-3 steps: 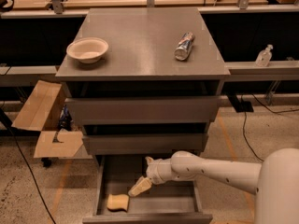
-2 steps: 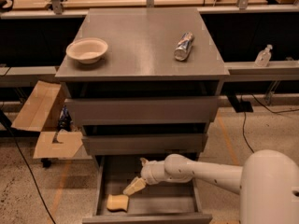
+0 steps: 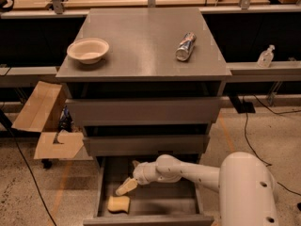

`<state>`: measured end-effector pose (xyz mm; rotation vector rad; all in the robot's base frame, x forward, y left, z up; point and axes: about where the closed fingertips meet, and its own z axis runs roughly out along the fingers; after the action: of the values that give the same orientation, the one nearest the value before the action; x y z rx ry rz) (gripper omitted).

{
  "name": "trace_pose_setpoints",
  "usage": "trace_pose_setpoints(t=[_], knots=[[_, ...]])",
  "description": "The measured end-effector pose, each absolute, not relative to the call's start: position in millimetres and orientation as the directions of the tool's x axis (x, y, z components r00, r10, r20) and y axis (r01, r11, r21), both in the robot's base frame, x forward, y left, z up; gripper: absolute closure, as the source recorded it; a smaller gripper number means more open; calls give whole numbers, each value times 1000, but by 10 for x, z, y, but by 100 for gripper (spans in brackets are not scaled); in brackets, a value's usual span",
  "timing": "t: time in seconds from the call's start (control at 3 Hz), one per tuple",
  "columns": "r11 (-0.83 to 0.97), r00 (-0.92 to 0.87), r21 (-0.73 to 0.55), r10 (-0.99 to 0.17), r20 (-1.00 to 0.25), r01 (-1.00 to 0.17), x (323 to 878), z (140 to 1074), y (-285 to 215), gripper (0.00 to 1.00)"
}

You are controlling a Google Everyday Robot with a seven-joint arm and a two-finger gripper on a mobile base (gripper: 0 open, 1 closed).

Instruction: Pick sponge from bottom drawer and place on counter

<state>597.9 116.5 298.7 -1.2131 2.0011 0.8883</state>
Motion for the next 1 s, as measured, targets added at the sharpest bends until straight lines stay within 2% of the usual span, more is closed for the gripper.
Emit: trace_pose_setpoints(t=[0.33, 1.0], knots=[[356, -379, 218, -482, -790, -909, 6046, 2985, 1165, 0], [346, -391, 226, -547, -740, -911, 5862, 2616, 1220, 0]])
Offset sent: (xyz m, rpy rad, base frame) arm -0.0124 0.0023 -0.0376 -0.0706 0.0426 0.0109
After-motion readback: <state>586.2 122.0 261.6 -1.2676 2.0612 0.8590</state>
